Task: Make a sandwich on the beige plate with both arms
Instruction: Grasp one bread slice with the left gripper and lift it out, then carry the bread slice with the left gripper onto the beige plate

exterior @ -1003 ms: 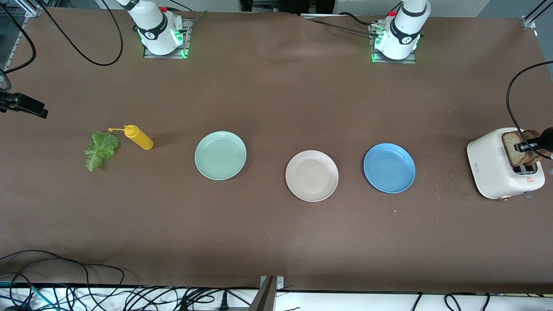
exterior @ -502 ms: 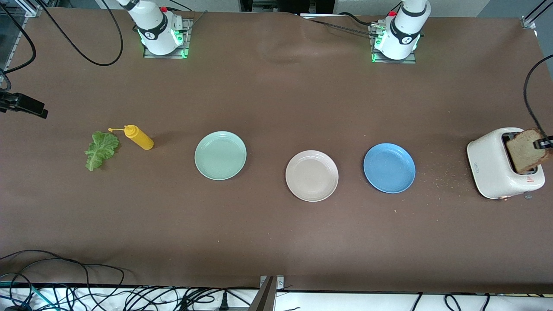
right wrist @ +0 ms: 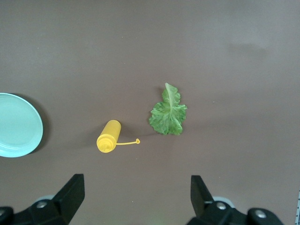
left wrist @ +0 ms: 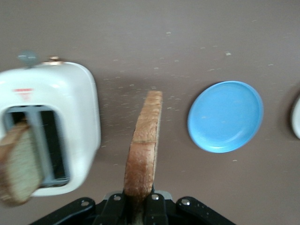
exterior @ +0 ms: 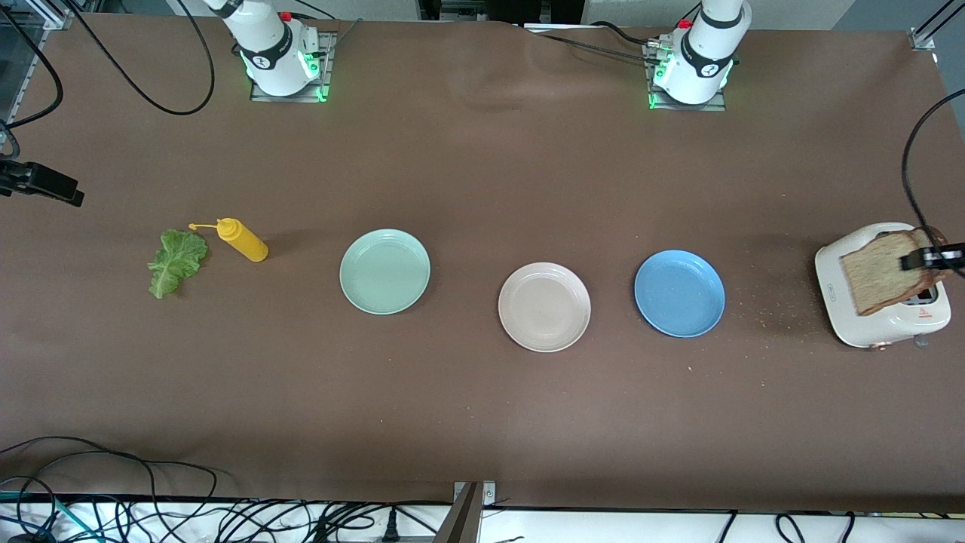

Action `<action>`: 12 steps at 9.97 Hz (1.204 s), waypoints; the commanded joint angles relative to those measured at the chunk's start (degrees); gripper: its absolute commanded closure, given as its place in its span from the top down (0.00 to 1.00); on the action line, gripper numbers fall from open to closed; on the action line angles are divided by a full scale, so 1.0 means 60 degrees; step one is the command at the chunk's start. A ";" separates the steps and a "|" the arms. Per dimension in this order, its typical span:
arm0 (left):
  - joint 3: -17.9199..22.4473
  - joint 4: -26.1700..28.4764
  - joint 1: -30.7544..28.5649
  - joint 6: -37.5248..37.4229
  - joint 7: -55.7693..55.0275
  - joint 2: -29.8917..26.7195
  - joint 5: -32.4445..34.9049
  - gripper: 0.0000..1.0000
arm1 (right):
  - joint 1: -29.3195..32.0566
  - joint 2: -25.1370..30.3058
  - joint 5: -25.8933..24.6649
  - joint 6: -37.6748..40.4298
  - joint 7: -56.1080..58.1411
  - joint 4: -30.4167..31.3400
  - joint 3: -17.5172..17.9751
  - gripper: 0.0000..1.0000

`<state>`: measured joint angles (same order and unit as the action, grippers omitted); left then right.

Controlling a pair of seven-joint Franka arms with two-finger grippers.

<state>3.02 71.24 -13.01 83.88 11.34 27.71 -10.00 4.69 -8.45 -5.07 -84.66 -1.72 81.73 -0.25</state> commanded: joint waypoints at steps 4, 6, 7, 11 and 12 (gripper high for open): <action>0.0039 -0.0345 0.1344 -0.0548 -0.0177 0.1619 -0.5443 0.00 | 0.0009 0.0076 -0.0019 0.0077 -0.0035 0.0060 0.0027 1.00; 0.0039 -0.0331 0.2090 0.0094 -0.0147 0.2133 -0.6926 0.00 | 0.0009 0.0076 -0.0019 0.0077 -0.0035 0.0060 0.0027 1.00; 0.0039 -0.0331 0.2442 0.0228 -0.0117 0.2439 -0.7411 0.00 | 0.0009 0.0076 -0.0019 0.0077 -0.0035 0.0060 0.0027 1.00; 0.0054 0.0179 0.3541 0.1543 0.1317 0.2940 -0.8412 0.00 | 0.0009 0.0076 -0.0019 0.0077 -0.0035 0.0060 0.0027 1.00; 0.0054 0.0617 0.3849 0.2273 0.1565 0.2955 -0.8426 0.00 | 0.0009 0.0076 -0.0019 0.0077 -0.0035 0.0060 0.0027 1.00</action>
<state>2.62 72.21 7.67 93.45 17.51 45.60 -58.48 4.69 -8.48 -5.07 -84.59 -1.72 81.75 -0.25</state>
